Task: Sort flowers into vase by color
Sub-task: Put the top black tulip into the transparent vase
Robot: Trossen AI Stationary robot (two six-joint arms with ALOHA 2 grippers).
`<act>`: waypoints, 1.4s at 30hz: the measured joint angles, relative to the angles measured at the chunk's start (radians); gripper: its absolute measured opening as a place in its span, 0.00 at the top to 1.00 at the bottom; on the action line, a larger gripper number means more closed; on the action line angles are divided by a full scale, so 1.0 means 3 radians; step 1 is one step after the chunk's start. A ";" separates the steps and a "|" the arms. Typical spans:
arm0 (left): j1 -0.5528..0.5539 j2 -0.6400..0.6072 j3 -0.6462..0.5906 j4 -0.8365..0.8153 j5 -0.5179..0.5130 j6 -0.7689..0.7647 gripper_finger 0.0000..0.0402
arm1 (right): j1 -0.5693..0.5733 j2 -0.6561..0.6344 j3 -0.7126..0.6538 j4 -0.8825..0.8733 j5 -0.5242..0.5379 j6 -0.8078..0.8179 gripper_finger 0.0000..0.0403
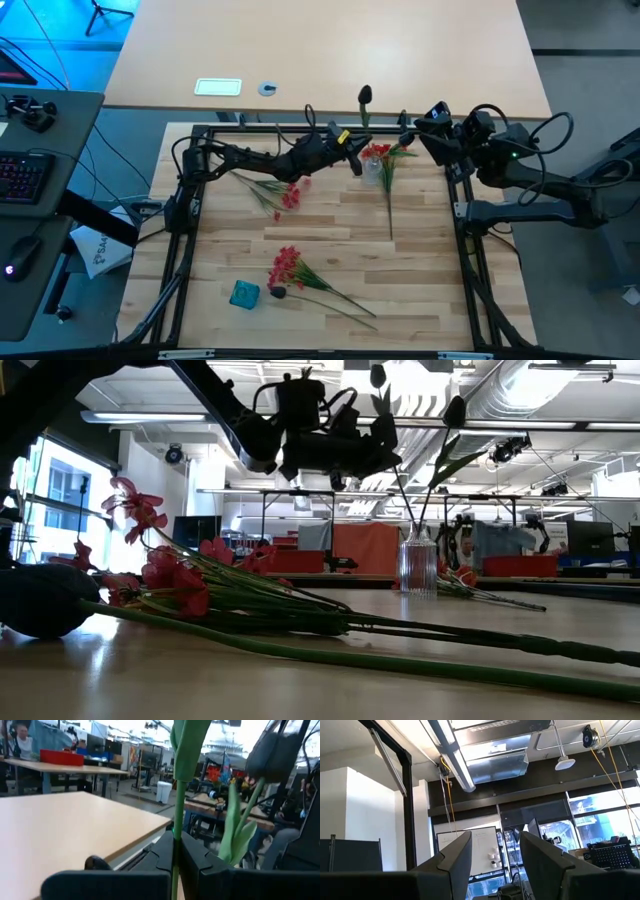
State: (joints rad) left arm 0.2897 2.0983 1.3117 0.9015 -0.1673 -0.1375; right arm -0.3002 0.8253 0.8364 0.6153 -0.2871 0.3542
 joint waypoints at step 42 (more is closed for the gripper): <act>0.0071 -0.0266 -0.0006 -0.1019 0.0325 0.0155 0.40 | -0.0002 -0.0001 0.0000 -0.0097 0.0122 -0.0113 0.60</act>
State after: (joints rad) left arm 0.3110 2.0187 1.3098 0.5959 -0.0698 -0.0909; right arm -0.3008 0.8249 0.8364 0.5861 -0.2505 0.3203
